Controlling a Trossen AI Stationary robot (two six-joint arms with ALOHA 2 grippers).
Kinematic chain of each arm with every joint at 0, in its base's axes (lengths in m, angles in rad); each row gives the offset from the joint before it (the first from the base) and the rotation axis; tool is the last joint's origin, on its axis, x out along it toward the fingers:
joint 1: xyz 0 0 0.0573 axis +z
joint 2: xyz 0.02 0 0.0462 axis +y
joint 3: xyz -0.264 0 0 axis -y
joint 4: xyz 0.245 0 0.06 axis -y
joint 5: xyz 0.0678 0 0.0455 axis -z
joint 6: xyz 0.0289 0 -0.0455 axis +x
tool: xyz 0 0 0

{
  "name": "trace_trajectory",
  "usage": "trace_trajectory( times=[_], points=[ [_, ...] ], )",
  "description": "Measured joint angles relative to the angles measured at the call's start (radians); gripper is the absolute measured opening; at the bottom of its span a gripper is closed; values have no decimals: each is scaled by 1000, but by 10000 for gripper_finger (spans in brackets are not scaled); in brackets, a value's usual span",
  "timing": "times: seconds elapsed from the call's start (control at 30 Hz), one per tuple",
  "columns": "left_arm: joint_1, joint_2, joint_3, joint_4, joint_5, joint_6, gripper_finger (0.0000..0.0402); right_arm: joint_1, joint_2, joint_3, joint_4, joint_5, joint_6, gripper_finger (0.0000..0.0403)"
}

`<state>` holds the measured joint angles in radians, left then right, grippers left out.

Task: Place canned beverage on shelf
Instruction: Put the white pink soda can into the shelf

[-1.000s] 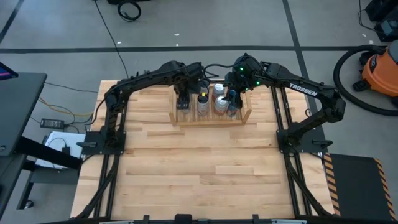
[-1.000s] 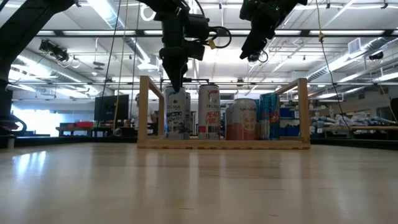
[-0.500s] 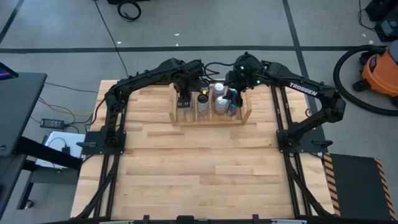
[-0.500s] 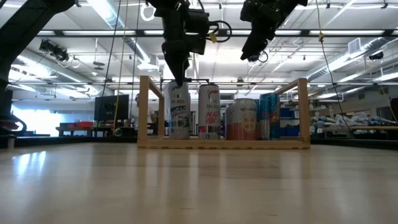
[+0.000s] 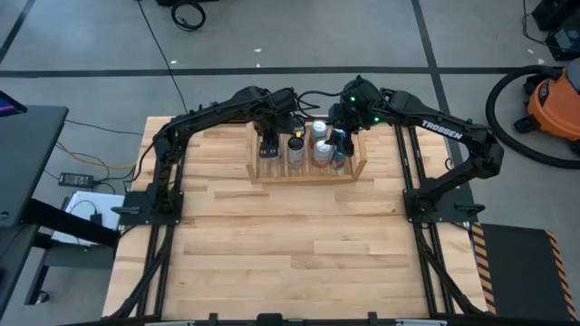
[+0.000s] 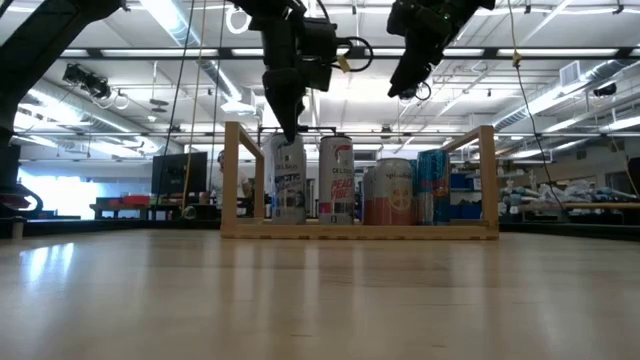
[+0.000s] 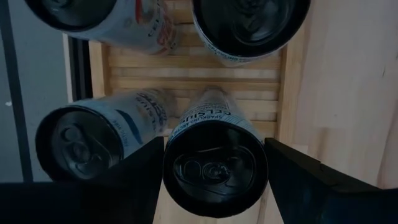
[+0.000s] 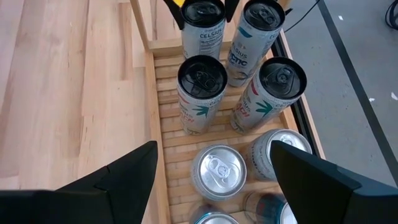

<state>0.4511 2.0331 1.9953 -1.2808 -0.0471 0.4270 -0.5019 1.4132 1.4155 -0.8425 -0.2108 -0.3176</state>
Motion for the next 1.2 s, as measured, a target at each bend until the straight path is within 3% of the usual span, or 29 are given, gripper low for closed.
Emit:
trace_trajectory(
  times=[0.87, 1.2],
  points=[
    [-3, 23, 2, -23, 6, -40, 250, 0, 0, 0, -21, 0, 4, 320],
    [-3, 22, 1, -20, 5, -24, 294, 0, 0, 0, -21, 0, 4, 321]
  ],
)
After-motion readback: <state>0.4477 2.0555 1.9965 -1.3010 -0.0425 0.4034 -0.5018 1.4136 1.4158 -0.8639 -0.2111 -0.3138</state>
